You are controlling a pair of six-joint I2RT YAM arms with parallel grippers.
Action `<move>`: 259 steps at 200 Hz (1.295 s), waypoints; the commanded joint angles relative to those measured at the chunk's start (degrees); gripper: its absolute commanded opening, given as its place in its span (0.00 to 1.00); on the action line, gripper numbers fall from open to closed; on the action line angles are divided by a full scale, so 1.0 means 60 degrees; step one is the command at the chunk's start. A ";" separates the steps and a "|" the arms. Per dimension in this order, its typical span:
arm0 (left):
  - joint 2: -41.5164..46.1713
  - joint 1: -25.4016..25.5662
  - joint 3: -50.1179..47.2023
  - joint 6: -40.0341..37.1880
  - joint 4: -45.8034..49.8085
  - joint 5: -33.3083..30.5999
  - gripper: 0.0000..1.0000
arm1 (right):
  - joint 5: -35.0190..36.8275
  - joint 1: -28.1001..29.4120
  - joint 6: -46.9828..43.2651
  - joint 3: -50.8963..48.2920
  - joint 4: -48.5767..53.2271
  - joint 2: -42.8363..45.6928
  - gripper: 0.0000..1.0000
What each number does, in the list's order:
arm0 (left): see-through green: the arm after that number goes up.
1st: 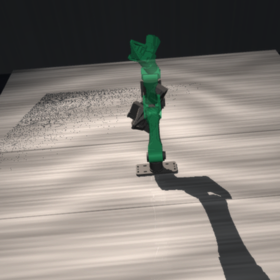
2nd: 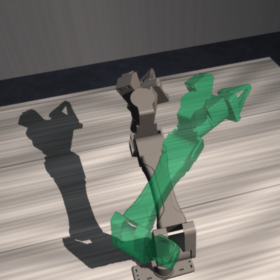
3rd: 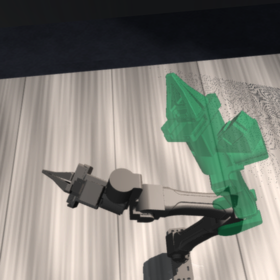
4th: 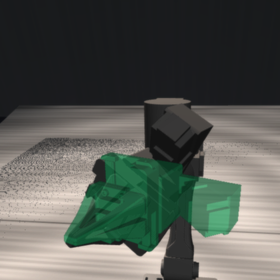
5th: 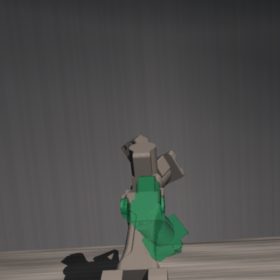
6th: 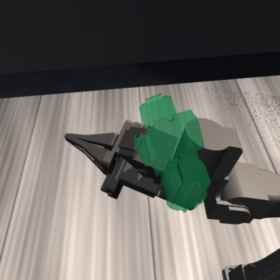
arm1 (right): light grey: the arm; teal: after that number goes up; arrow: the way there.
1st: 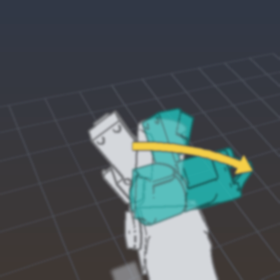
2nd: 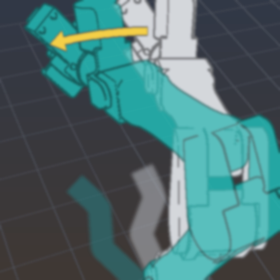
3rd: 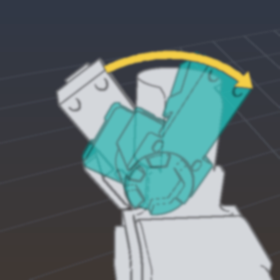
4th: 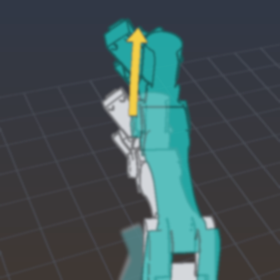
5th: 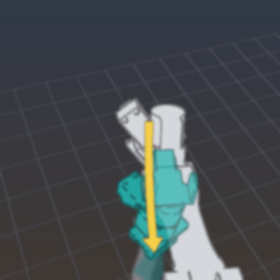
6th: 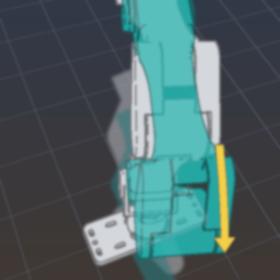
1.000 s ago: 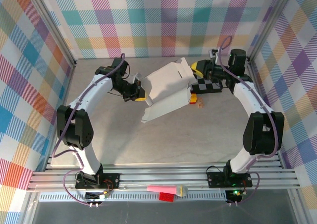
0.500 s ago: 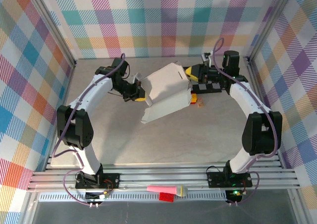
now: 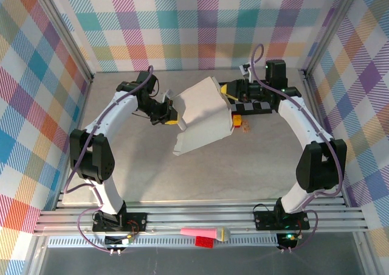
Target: Fold the paper box
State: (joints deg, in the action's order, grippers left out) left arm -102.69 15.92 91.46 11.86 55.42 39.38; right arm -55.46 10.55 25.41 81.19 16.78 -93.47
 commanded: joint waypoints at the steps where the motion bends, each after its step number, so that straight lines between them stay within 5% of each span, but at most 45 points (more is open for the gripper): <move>1: 0.0227 -0.0061 0.0153 -0.0270 -0.0012 0.0337 0.00 | 0.0413 0.0182 -0.0764 0.0286 0.0705 0.0270 0.43; 215: 0.0349 0.0232 0.0438 -0.0528 0.0387 -0.0051 0.00 | 0.4489 0.1792 -0.3618 0.1697 0.3236 -0.0206 0.47; 259: 0.0387 0.0304 0.0487 -0.0497 0.0384 -0.0176 0.00 | 0.6366 0.2353 -0.3898 0.1849 0.3616 -0.0308 0.42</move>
State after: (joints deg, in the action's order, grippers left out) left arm -102.69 16.53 91.77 10.15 57.52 36.16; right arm -23.68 21.58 4.71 90.80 35.24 -94.21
